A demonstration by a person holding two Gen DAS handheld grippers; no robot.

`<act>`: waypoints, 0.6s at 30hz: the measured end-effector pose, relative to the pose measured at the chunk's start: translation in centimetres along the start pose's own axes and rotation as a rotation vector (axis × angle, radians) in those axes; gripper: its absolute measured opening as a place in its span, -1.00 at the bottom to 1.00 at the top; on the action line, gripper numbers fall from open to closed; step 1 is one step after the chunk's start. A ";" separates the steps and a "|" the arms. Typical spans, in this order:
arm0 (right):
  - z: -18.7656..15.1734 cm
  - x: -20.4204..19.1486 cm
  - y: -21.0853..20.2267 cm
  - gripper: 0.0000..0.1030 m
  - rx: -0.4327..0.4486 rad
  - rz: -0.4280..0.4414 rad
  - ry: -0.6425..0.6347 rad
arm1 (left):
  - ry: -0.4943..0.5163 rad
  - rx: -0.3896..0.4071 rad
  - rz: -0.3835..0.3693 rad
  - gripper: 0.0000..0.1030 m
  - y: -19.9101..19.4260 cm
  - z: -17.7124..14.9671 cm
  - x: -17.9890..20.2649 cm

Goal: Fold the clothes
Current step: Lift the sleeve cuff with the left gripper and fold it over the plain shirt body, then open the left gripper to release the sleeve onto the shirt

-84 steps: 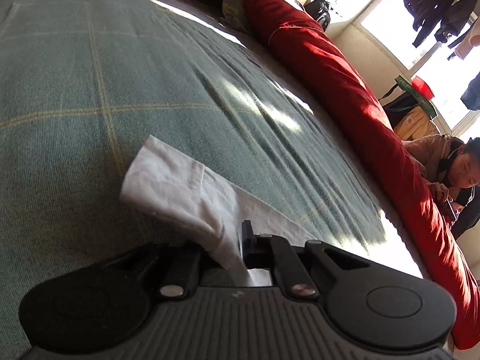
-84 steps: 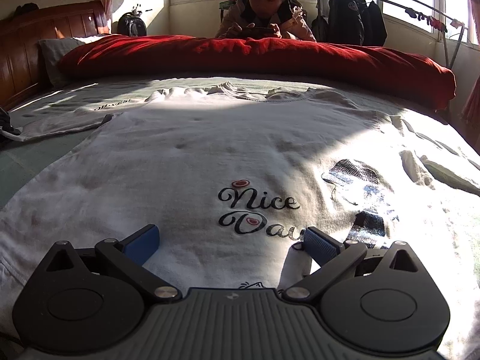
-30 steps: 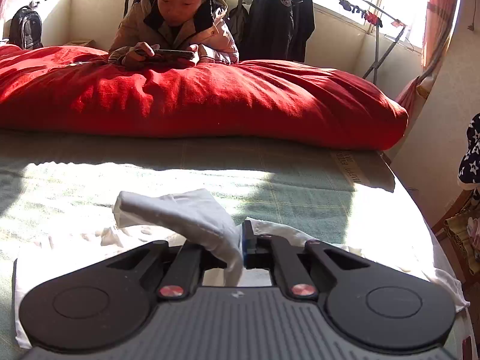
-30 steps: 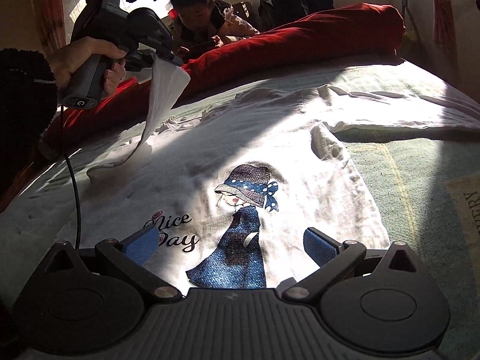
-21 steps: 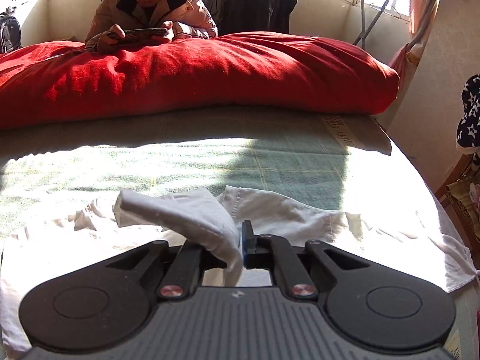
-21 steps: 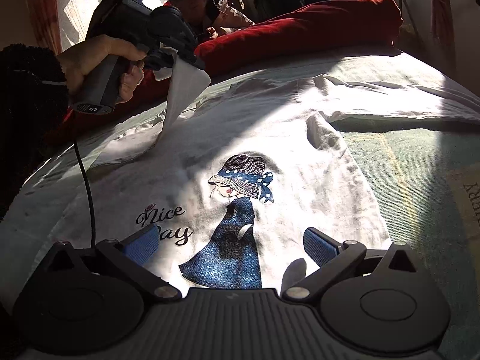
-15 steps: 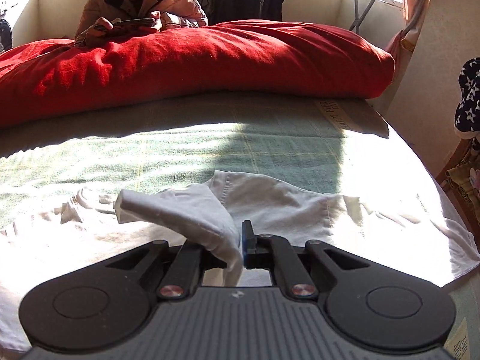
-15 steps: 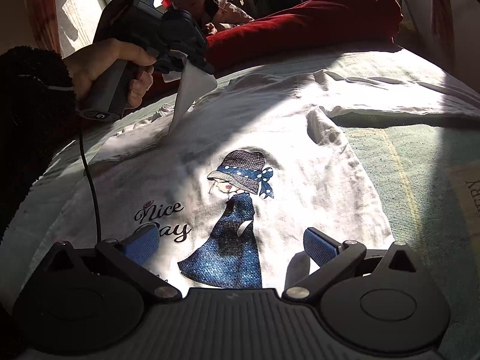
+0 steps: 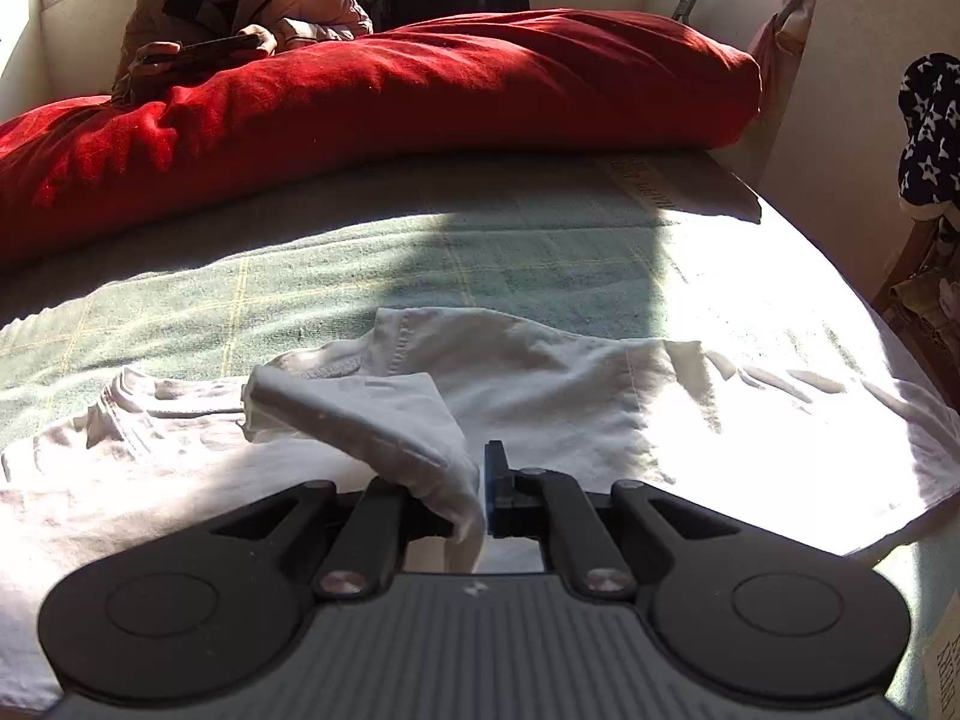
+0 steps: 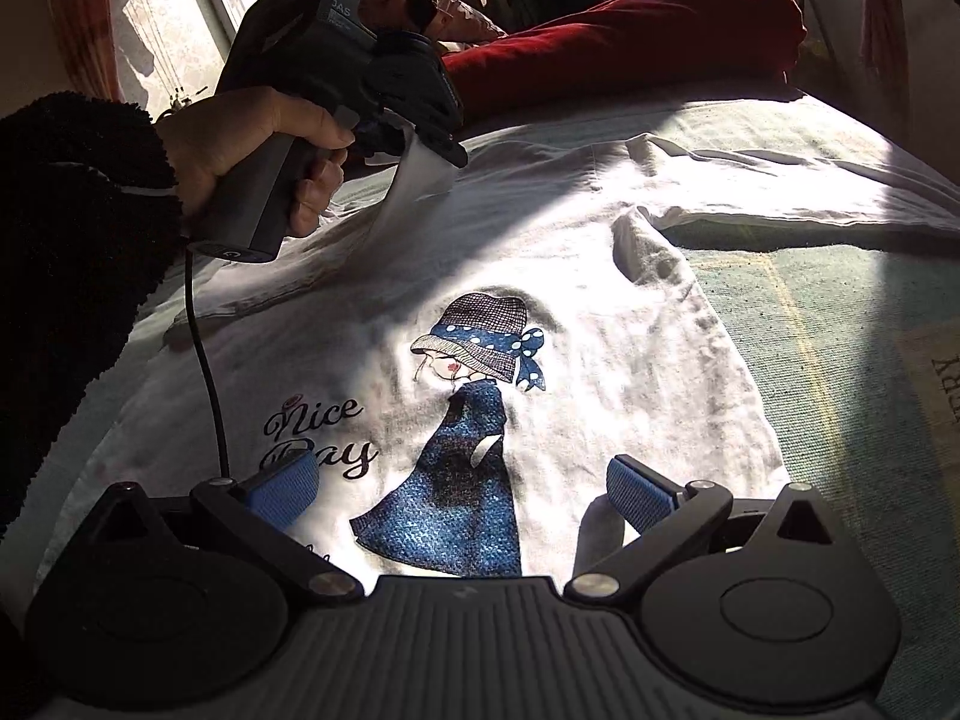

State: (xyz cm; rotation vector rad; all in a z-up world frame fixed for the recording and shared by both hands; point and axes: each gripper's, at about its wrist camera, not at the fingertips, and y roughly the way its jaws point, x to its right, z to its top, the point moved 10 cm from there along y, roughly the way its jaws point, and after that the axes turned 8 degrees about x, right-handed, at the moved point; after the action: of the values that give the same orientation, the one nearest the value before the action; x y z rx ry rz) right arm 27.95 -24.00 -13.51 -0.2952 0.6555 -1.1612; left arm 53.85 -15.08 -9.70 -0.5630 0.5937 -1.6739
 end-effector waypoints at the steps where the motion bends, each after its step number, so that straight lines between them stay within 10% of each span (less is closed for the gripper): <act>1: 0.0 0.0 0.0 1.00 -0.001 -0.001 0.000 | 0.010 -0.003 0.001 -0.87 0.1 -0.1 0.2; 13: -0.2 0.3 0.4 1.00 -0.007 -0.012 -0.010 | 0.182 -0.048 -0.042 0.18 -1.0 0.3 3.2; 18: -0.1 0.4 0.5 1.00 -0.008 -0.014 -0.008 | 0.368 -0.124 0.009 0.24 -0.4 -0.6 4.6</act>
State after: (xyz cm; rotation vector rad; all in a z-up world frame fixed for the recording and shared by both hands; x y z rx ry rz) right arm 28.38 -24.14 -14.02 -0.3110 0.6520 -1.1706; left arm 52.41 -19.49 -9.65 -0.3385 0.9700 -1.7530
